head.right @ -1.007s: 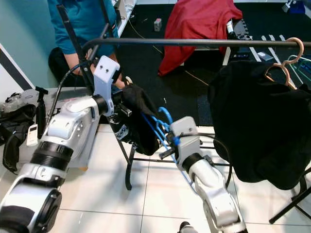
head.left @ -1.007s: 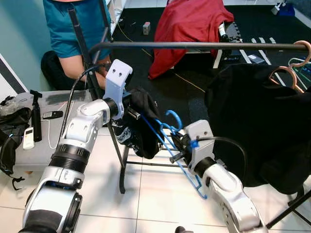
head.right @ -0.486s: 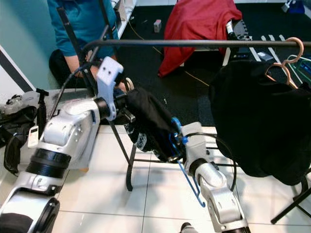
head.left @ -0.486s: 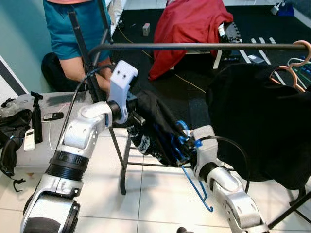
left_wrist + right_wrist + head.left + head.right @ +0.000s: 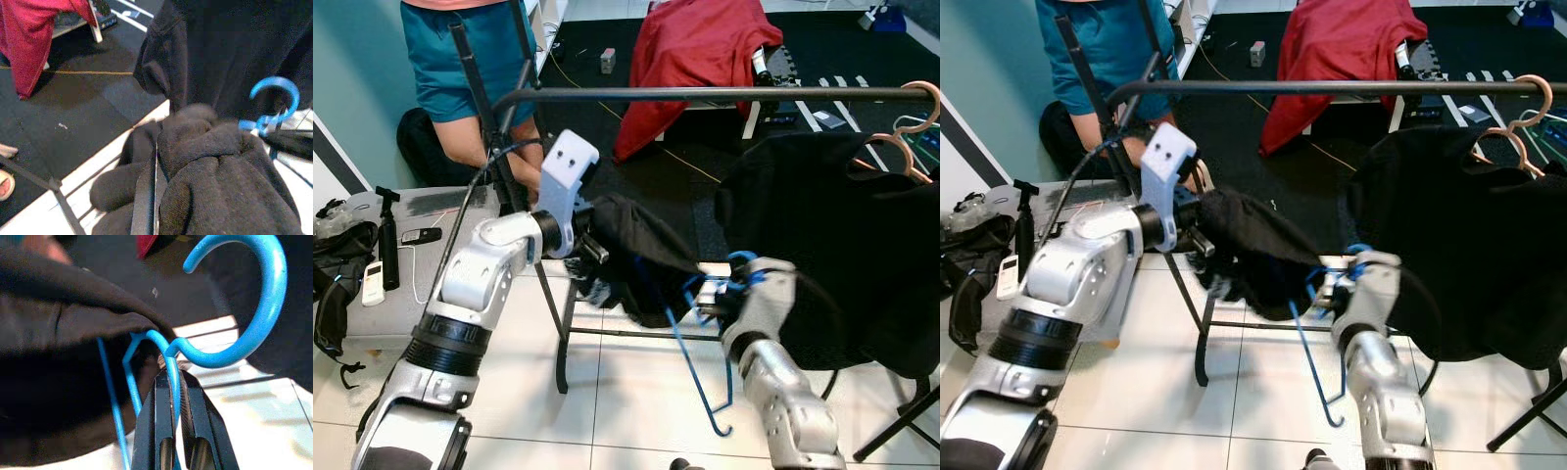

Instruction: Hang hanger

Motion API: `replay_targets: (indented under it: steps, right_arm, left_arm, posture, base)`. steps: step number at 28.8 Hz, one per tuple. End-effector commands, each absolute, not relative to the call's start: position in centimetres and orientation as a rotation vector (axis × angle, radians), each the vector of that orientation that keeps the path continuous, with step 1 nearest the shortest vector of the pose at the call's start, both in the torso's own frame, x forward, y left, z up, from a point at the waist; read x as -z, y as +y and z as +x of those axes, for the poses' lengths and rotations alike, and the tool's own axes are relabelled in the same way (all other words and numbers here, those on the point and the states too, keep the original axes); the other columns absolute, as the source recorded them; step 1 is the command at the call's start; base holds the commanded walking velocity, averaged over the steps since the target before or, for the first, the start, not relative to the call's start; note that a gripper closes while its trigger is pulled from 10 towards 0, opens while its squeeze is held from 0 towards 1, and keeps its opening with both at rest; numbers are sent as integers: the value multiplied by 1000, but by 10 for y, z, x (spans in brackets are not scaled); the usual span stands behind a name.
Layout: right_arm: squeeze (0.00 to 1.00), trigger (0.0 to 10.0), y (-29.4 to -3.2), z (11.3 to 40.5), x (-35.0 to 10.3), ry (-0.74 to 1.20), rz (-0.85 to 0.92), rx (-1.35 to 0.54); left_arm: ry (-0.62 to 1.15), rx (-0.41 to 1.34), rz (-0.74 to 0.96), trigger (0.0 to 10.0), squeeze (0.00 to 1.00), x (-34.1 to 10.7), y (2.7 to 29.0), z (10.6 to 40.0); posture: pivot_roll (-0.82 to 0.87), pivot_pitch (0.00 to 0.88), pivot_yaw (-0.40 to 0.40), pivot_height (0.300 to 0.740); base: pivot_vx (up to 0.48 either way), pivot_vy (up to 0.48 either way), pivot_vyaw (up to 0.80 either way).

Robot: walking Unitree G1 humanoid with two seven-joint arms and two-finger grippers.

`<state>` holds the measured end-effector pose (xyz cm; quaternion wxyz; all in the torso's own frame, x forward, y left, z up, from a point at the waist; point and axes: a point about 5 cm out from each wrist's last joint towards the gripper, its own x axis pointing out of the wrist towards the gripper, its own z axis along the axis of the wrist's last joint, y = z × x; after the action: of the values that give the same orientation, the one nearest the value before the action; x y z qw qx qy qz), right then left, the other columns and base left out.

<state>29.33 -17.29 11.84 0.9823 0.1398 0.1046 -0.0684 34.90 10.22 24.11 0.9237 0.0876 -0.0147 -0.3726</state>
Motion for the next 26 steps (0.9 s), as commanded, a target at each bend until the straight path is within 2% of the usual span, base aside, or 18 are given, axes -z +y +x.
replay_targets:
  steps: [1,3,4,6,7,8,10,11,14,16,18,19,25,26]
  right_arm:
    - [0,10000,-182,290,-111,223,336,223]
    - [0,10000,-184,290,-111,216,376,258]
    - [0,10000,-186,290,-109,231,470,306]
    - [0,10000,-186,290,-109,231,470,306]
    - [0,10000,-189,291,-104,246,587,358]
    - [0,10000,-189,291,-104,246,587,358]
    - [0,10000,-194,297,-106,208,822,431]
    - [0,10000,-193,304,-116,157,925,394]
    - [0,10000,-191,308,-124,122,983,359]
    - [0,10000,-182,318,-149,36,1053,231]
    - [0,10000,-182,318,-149,36,1053,231]
    - [0,10000,-176,326,-169,-51,1077,151]
    - [0,10000,-175,333,-178,-84,1095,136]
    - [0,10000,-170,338,-184,-85,1141,105]
  left_arm:
    - [-30,735,209,10000,0,-242,110,349]
    - [-24,726,213,10000,0,-241,110,349]
    - [-21,730,210,10000,0,-241,109,348]
    - [-21,730,210,10000,0,-241,109,348]
    - [-23,751,201,10000,0,-242,106,345]
    - [-23,751,201,10000,0,-242,106,345]
    - [-20,844,209,10000,0,-240,99,333]
    - [6,894,248,10000,0,-231,96,327]
    - [27,925,276,10000,0,-225,95,322]
    - [102,907,341,10000,0,-203,94,321]
    - [102,907,341,10000,0,-203,94,321]
    - [153,916,362,10000,0,-184,89,315]
    - [161,973,325,10000,0,-180,83,304]
    - [177,960,335,10000,0,-172,85,304]
  posture:
    - [-75,169,83,740]
    - [-75,169,83,740]
    - [-75,173,81,740]
    - [-75,173,81,740]
    - [-72,173,80,740]
    - [-72,173,80,740]
    - [-68,174,79,740]
    - [-70,174,82,740]
    - [-70,174,82,740]
    - [-71,175,84,740]
    - [-71,175,84,740]
    - [-78,175,87,740]
    - [-76,173,87,740]
    - [-65,173,84,740]
  base:
    - [0,0,0]
    - [0,0,0]
    - [0,0,0]
    - [0,0,0]
    - [0,0,0]
    - [0,0,0]
    - [0,0,0]
    - [0,0,0]
    - [0,0,0]
    - [0,0,0]
    - [0,0,0]
    - [0,0,0]
    - [0,0,0]
    - [0,0,0]
